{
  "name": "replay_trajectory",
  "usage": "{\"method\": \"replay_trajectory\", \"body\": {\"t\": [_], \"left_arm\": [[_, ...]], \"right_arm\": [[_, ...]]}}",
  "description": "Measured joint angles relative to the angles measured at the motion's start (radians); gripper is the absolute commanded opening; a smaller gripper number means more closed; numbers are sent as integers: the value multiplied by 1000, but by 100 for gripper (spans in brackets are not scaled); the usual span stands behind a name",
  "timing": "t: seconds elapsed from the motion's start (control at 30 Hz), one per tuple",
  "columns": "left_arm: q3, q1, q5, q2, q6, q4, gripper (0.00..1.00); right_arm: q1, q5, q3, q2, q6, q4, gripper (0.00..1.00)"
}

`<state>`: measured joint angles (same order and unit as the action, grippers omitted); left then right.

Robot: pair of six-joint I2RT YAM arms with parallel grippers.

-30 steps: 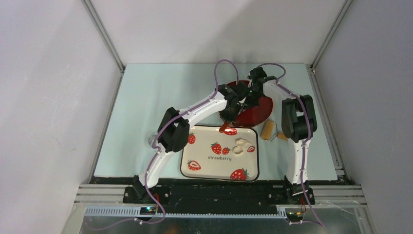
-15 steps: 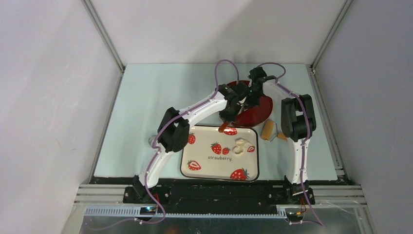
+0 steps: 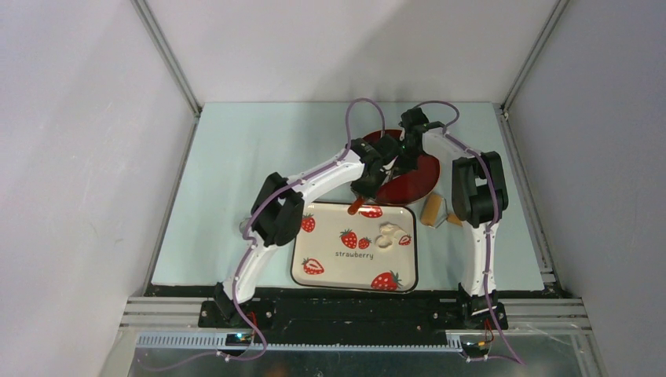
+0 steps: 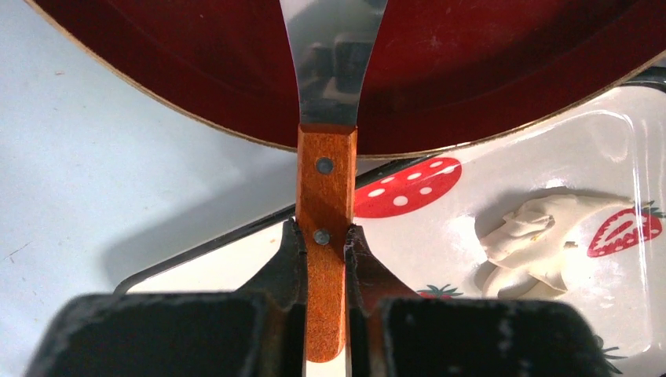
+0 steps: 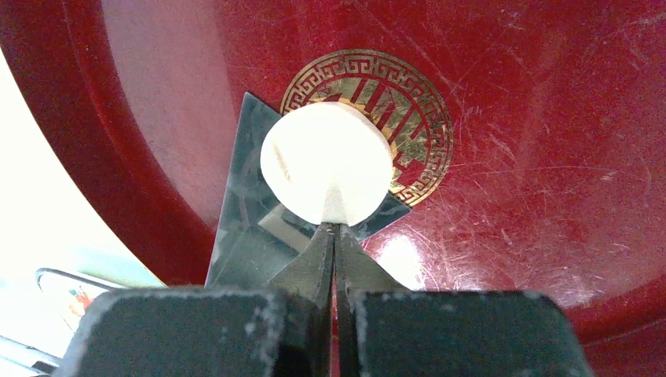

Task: Roll out the dumpling wrappers from the dough

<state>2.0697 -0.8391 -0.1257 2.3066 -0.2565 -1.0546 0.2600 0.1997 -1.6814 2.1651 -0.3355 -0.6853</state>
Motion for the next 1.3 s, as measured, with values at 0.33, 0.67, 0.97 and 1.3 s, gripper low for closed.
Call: {"method": "replay_trajectory", "body": {"t": [0.33, 0.67, 0.97, 1.3], "left_arm": [[-14, 0, -16, -60, 23, -50, 0], [-48, 0, -58, -130, 38, -120, 0], [-52, 35, -105, -328, 26, -131, 0], [-266, 204, -138, -501, 9, -80, 0]], "right_arm": [[0, -1, -14, 17, -3, -6, 0], [0, -1, -15, 27, -4, -16, 0], [-5, 8, 27, -3, -15, -14, 1], [-36, 42, 188, -198, -31, -28, 14]]}}
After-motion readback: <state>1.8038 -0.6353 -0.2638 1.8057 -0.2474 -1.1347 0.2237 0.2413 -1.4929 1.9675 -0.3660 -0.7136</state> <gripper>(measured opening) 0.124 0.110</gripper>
